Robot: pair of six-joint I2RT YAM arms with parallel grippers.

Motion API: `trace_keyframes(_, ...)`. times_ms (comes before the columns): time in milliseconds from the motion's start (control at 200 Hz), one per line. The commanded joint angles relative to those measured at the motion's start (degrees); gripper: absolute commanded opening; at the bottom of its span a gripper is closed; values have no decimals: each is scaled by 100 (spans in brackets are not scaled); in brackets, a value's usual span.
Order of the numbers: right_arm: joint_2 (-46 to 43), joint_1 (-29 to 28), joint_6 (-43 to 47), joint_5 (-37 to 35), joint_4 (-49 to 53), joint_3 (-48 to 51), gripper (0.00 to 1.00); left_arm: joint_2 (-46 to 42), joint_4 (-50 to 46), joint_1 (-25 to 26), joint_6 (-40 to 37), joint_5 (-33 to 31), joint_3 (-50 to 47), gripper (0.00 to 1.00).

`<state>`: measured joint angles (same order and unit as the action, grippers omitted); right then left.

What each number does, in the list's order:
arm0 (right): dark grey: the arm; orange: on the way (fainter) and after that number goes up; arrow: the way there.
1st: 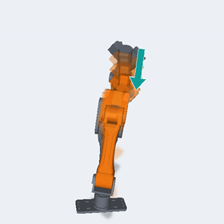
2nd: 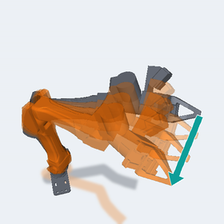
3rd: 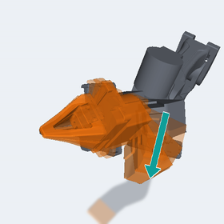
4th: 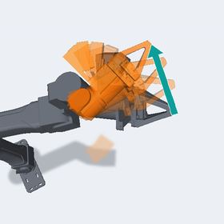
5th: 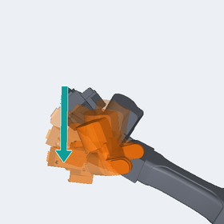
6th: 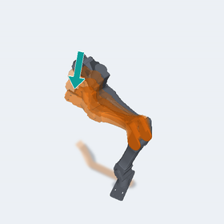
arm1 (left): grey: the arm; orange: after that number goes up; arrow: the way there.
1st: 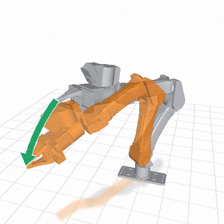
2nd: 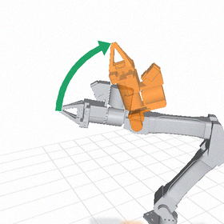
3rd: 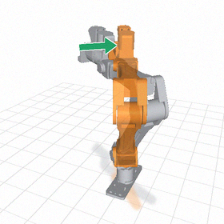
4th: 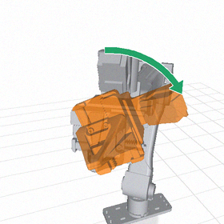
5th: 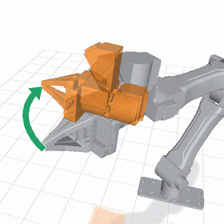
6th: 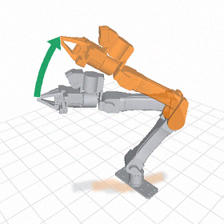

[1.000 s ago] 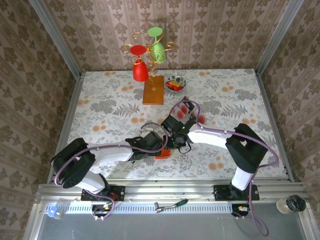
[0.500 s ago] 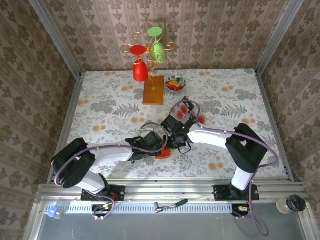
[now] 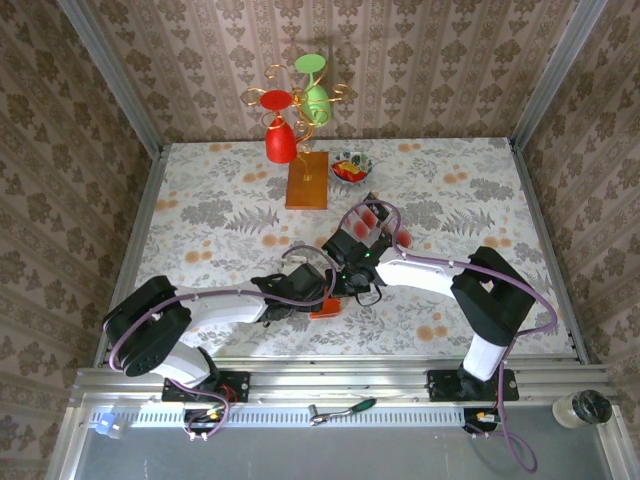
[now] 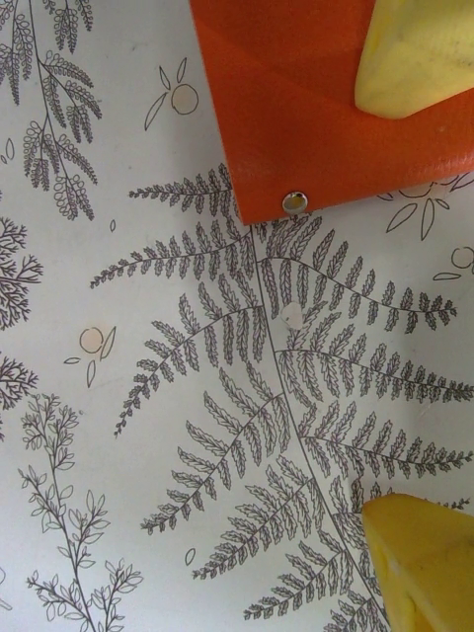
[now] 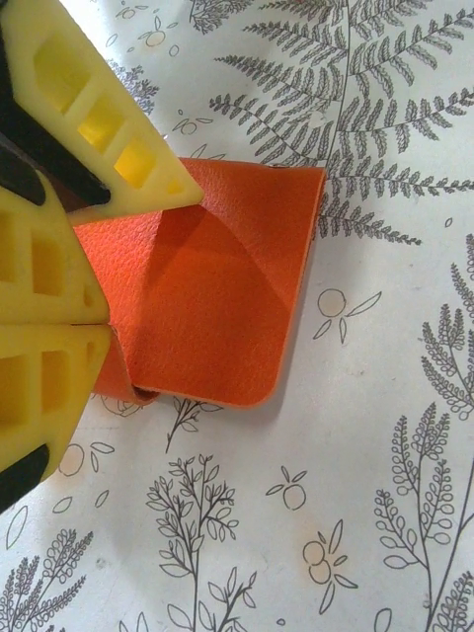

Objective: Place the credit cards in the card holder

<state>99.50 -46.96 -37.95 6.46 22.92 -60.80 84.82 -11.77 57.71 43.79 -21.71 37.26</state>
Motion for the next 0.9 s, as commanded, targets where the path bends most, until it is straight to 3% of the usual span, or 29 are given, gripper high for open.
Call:
trace_keyframes(0, 167, 25, -116, 83, -153, -43, 0, 200, -84, 66, 37, 115, -130, 100)
trace_keyframes(390, 403, 29, -165, 48, -290, 108, 0, 176, -106, 83, 48, 106, -121, 100)
trace_keyframes(895, -100, -75, -212, 112, -948, 984, 0, 174, -194, 85, 46, 85, -70, 100)
